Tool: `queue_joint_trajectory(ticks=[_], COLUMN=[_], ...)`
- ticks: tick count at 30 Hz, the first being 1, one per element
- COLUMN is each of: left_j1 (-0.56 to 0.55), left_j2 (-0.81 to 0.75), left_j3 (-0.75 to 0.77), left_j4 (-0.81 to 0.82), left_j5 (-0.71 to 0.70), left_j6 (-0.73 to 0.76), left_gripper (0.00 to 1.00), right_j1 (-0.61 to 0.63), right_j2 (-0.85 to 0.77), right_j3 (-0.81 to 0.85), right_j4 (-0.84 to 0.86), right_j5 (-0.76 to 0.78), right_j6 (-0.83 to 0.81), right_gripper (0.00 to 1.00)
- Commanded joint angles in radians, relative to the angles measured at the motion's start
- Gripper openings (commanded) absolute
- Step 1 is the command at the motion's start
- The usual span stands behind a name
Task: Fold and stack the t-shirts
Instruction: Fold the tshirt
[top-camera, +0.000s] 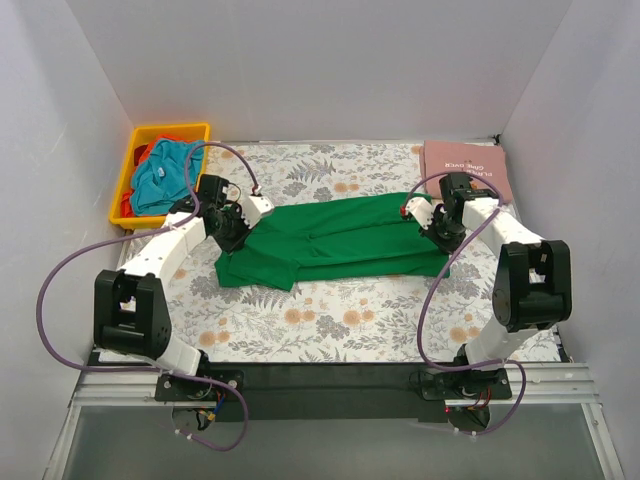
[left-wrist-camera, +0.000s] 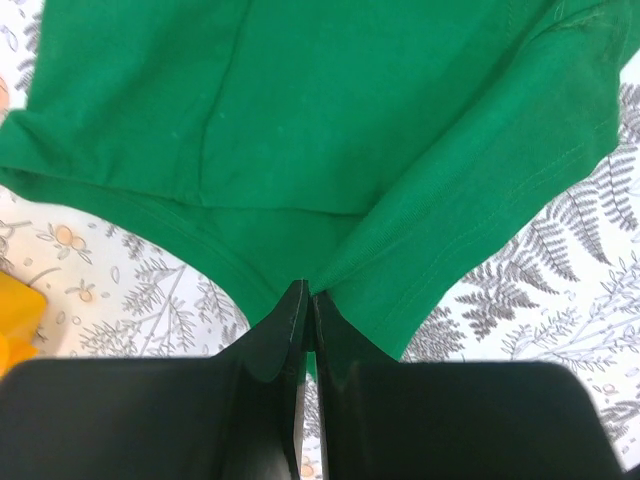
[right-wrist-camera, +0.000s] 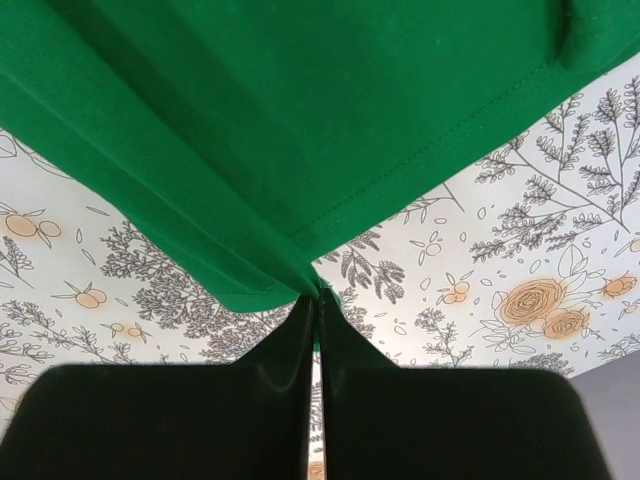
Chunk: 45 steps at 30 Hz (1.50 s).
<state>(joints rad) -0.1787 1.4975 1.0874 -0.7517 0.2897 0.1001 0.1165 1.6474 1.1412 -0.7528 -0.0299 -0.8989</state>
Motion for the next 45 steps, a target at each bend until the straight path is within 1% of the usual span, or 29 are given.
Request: queue_joint_trajectory(ticks=[1, 12, 29, 34, 45], left_j1=[0.005, 0.005, 0.005, 0.005, 0.008], left_j2=[0.013, 0.087, 0.15, 0.164, 0.15], left_j3=[0.058, 0.115, 0.143, 0.164, 0.154], left_j4=[0.038, 0.055, 0.091, 0.086, 0.091], left_j5=[0.017, 0.006, -0.004, 0.0, -0.004], left_j6=[0.012, 0.007, 0.018, 0.016, 0.018], left_gripper=[0.0, 0.0, 0.0, 0.0, 0.0], right_j1=[-0.009, -0.009, -0.009, -0.011, -0.011], right_j2=[0.023, 0.106, 0.16, 0.172, 0.203], right_j3=[0.06, 0.135, 0.18, 0.198, 0.242], right_j4=[-0.005, -0.003, -0.002, -0.005, -0.005], right_j5=[-0.015, -0.013, 0.001, 0.004, 0.013], right_j6=[-0.026, -0.018, -0.026, -0.026, -0.026], right_gripper=[0.01, 0.01, 0.01, 0.01, 0.01])
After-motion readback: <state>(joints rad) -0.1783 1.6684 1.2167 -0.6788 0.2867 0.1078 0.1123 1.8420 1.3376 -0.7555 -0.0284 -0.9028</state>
